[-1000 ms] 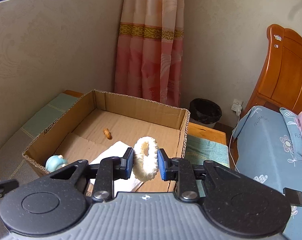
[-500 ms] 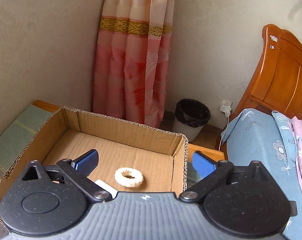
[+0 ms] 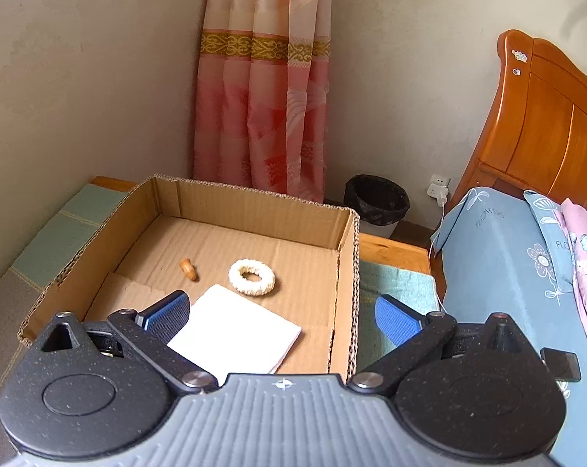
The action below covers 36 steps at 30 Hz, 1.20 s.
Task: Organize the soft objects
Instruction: 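Open the right gripper over the box to drop the cream knitted ring, then move the left gripper to the grey fabric sachet and close on it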
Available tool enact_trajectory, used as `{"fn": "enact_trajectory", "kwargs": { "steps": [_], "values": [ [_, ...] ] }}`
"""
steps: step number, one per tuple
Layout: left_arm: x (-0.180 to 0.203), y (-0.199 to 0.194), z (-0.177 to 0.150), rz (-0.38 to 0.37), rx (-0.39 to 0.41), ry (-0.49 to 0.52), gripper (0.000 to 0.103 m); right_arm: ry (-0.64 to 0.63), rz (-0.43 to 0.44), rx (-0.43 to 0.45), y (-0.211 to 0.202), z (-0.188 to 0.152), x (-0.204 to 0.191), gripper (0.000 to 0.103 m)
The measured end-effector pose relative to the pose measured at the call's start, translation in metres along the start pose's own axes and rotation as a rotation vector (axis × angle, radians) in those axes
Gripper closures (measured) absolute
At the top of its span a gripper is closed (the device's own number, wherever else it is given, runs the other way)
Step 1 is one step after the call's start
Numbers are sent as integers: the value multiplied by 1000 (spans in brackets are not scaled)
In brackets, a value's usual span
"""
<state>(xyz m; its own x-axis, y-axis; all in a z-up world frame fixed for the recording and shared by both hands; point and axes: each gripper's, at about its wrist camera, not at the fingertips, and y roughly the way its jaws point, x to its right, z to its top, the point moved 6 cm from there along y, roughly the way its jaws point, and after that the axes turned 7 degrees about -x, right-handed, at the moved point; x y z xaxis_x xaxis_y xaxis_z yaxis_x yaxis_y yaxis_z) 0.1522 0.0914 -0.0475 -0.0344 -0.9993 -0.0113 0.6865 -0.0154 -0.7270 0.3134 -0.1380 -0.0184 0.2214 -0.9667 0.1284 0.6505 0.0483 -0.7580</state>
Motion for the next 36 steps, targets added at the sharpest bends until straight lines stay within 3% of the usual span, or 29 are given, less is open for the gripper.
{"fn": "enact_trajectory", "kwargs": {
  "steps": [8,22,36],
  "values": [
    [7,-3,-14,-16,-17,10,3,52,18,-19,-20,-50,-8,0],
    [21,-4,-33,-48,-50,39,3,127,72,-178,-35,-144,-24,0],
    [40,3,-35,-74,-79,76,3,145,62,-296,0,-155,-19,0]
  ]
}}
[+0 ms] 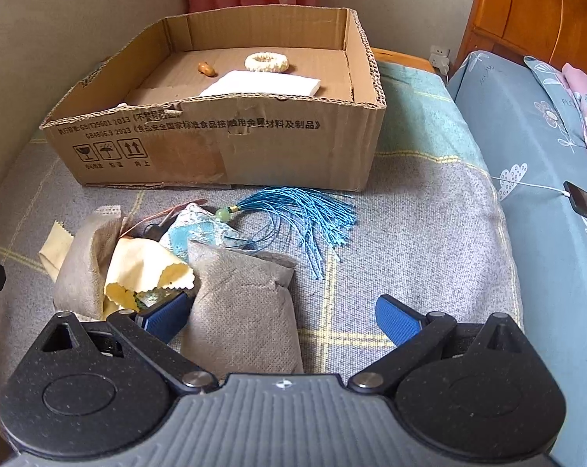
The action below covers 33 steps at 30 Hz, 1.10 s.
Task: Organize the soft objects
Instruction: 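Move the left gripper to the grey fabric sachet and close on it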
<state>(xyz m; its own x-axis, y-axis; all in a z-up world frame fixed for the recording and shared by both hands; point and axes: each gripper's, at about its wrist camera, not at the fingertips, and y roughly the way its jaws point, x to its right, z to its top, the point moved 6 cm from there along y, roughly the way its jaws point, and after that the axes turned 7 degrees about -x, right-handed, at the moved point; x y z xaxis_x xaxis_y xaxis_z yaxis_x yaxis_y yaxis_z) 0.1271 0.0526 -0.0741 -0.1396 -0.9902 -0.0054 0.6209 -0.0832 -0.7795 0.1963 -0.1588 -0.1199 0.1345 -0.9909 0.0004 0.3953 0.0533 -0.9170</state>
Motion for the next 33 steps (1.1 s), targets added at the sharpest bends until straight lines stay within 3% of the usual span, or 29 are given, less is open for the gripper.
{"fn": "enact_trajectory", "kwargs": {
  "steps": [6,10,21,33],
  "values": [
    [8,11,3,-2,-29,13,3,32,-10,-14,6,-1,18,0],
    [16,17,6,-19,-42,28,3,26,-88,-11,7,-2,32,0],
    [40,45,17,-54,-83,58,3,0,-51,35,11,-4,32,0],
    [31,53,4,-9,-129,104,2,-16,-43,66,12,-6,31,0]
  ]
}}
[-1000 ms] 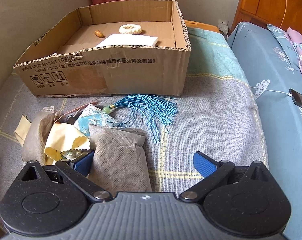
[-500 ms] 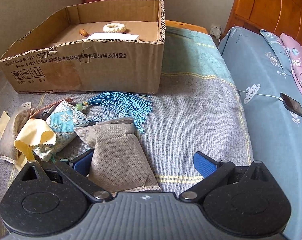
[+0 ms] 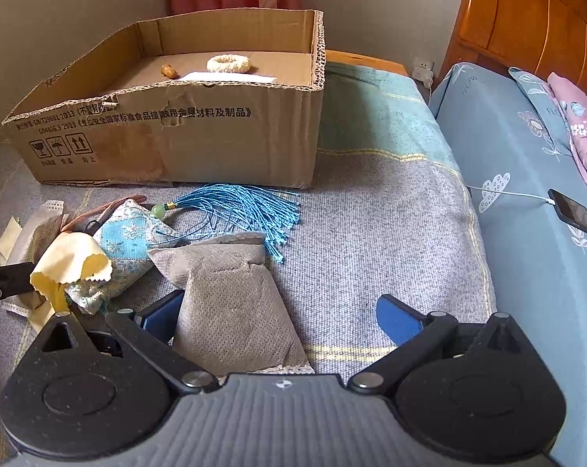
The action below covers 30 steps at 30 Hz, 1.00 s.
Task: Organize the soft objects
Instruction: 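Move the left gripper to the grey fabric sachet and close on it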
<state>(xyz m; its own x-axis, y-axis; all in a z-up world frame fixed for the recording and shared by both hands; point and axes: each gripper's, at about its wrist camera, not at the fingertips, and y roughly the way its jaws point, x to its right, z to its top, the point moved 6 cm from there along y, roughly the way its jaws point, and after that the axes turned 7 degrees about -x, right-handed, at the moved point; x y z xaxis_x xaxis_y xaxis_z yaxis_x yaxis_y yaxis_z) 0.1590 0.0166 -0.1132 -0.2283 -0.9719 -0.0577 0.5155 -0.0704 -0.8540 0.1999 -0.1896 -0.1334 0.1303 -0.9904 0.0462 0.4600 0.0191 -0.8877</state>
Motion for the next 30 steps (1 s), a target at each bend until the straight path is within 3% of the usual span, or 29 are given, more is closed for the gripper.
{"fn": "enact_trajectory", "kwargs": {
  "steps": [9,14,24,30],
  "values": [
    [10,-7,-2,44,57,72,7,-3,1,22,-1,-2,0,0],
    [24,-3,-2,3,65,101,24,-11,3,48,-2,-5,0,0],
    [21,4,-1,-59,55,20,59,-28,15,72,-3,-8,0,0],
    [15,-7,1,-43,64,40,67,-36,20,86,-3,-8,0,0]
  ]
}}
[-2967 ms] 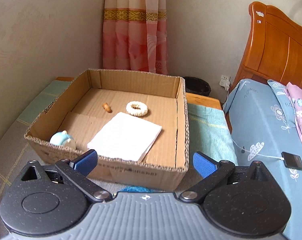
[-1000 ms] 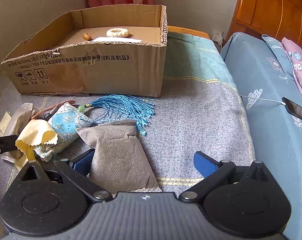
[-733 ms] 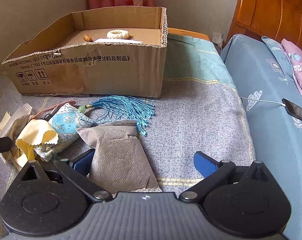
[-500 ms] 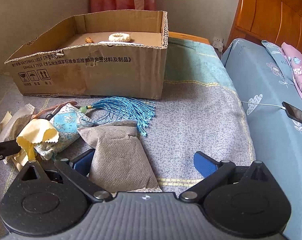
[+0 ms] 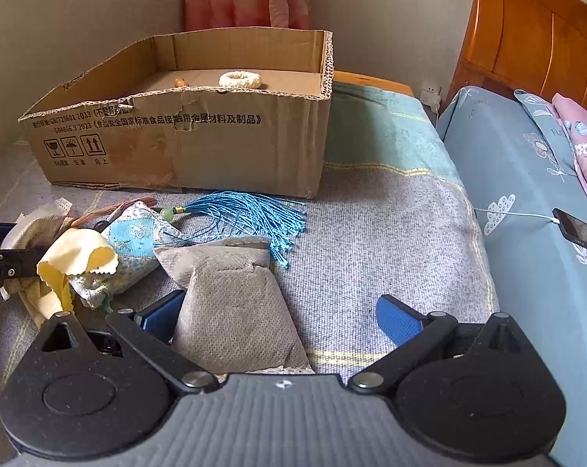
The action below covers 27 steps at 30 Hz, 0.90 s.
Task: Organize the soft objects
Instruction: 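Move the left gripper to the grey fabric sachet and close on it, then carry the grey mesh sachet toward the box with the left gripper while the right gripper carries a grey sachet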
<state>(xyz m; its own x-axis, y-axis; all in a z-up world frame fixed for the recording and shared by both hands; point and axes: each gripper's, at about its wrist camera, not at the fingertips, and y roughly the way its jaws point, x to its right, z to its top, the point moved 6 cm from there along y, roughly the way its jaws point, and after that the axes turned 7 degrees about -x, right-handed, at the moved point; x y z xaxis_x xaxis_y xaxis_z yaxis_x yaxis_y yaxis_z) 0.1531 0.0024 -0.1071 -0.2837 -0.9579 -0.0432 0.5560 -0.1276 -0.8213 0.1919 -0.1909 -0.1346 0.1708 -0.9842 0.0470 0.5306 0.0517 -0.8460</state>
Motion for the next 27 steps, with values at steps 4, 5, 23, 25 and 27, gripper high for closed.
{"fn": "enact_trajectory", "kwargs": {
  "steps": [4,5,23,25,27],
  "values": [
    [-15,-11,0,43,16,4,67,-3,2,7,0,-1,0,0],
    [-18,-10,-1,53,12,-5,66,-4,3,9,-1,-1,0,0],
    [-27,6,-16,62,-27,-80,47,-112,86,30,-10,5,-22,37],
    [-28,7,-15,62,-25,-80,47,-124,90,31,-12,4,-25,43],
    [-28,8,-14,63,-25,-76,47,-134,85,32,-13,3,-26,50]
  ]
}}
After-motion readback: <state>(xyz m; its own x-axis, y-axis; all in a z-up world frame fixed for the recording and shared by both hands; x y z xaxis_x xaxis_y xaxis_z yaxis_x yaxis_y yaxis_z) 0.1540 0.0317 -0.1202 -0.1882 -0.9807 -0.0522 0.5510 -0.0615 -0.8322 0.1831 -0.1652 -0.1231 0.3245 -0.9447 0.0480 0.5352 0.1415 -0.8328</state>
